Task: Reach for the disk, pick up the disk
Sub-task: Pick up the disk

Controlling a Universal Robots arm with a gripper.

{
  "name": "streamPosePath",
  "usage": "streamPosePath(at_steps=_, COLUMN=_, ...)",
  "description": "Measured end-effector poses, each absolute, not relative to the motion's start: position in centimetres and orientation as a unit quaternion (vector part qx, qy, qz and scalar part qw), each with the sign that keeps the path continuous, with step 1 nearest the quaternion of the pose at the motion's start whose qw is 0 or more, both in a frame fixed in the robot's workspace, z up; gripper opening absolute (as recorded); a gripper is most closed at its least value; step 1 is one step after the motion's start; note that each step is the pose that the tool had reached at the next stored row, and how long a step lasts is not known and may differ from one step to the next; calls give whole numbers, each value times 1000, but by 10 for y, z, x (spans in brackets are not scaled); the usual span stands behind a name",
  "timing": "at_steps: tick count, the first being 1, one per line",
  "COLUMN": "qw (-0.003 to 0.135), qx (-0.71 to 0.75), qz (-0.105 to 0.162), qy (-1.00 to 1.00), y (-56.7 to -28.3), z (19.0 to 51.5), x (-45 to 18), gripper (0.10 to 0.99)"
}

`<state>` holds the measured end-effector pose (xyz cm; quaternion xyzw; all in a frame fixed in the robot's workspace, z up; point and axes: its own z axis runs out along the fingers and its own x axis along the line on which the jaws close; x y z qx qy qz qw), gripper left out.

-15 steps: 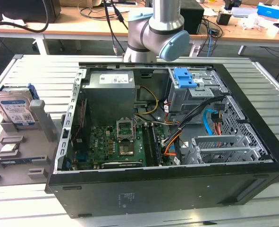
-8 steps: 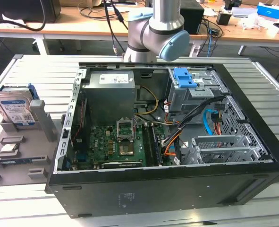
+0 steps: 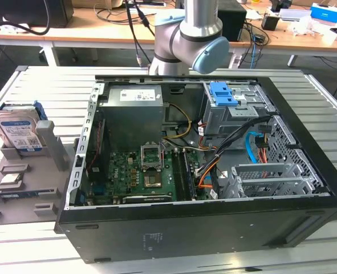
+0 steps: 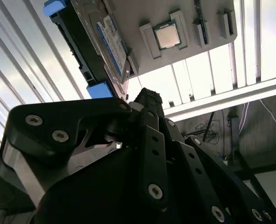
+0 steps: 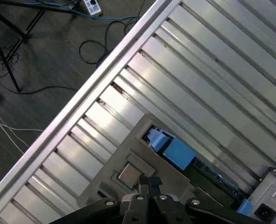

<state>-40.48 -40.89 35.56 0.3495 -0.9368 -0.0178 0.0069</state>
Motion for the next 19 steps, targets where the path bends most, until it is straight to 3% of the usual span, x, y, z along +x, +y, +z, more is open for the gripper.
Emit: streamPosePath(at_steps=19, qw=9, qx=464, qz=-17, qy=-886, y=-409, z=356, x=-405, gripper=106)
